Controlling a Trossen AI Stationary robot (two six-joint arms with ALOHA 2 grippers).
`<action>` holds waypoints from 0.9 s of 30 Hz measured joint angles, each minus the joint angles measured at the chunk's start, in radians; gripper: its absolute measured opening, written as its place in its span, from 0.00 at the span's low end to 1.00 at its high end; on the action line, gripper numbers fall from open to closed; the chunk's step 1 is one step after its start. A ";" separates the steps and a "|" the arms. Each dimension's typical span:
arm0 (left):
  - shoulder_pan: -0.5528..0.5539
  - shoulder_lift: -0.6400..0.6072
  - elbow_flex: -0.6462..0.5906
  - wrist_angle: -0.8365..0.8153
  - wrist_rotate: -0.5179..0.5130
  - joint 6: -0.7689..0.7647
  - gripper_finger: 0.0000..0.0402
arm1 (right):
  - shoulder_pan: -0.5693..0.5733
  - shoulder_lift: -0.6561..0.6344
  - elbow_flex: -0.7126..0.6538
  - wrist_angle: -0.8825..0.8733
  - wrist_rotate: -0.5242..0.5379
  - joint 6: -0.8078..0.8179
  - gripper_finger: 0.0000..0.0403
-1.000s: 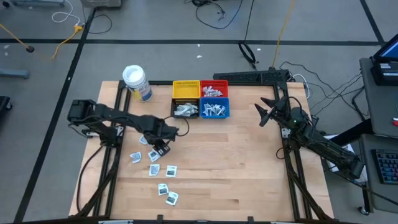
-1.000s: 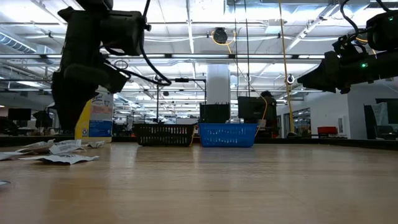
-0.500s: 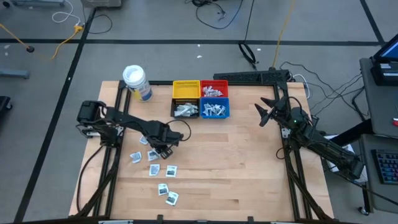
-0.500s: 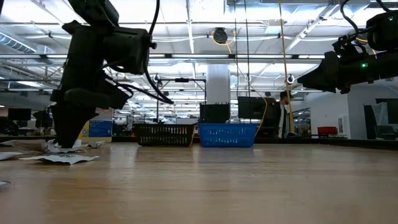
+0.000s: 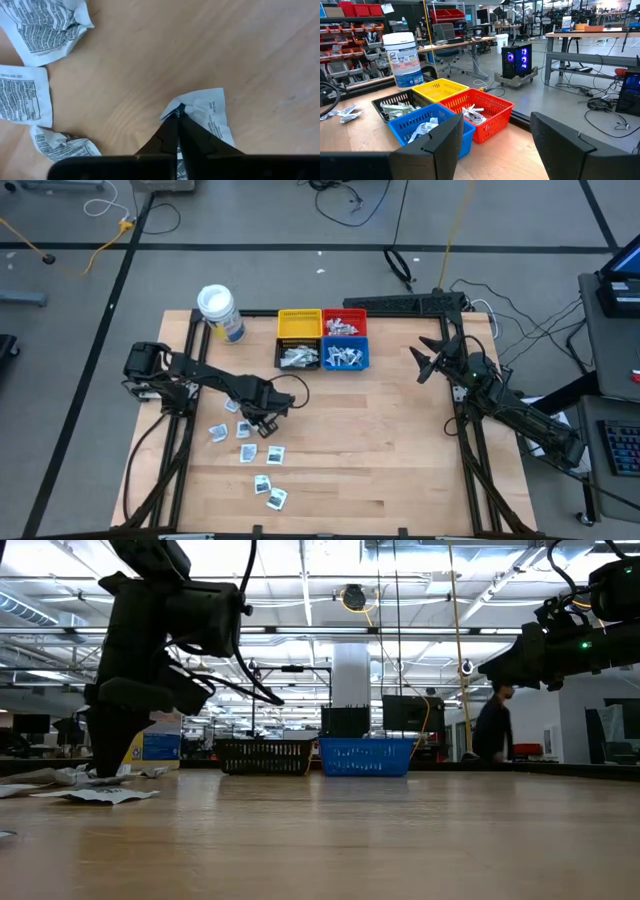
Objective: Pick & Place First Aid Supplies
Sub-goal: Put the gray towelette pack into the yellow basket
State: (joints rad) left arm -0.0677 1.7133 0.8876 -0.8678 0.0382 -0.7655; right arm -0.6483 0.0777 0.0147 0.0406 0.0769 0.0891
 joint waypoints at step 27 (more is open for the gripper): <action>0.096 -0.300 0.320 -0.504 0.012 0.775 0.00 | 0.000 0.000 0.000 0.000 0.000 0.000 0.57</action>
State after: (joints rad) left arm 0.0283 1.4128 1.2074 -1.3716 0.0498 0.0090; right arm -0.6483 0.0778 0.0147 0.0408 0.0769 0.0891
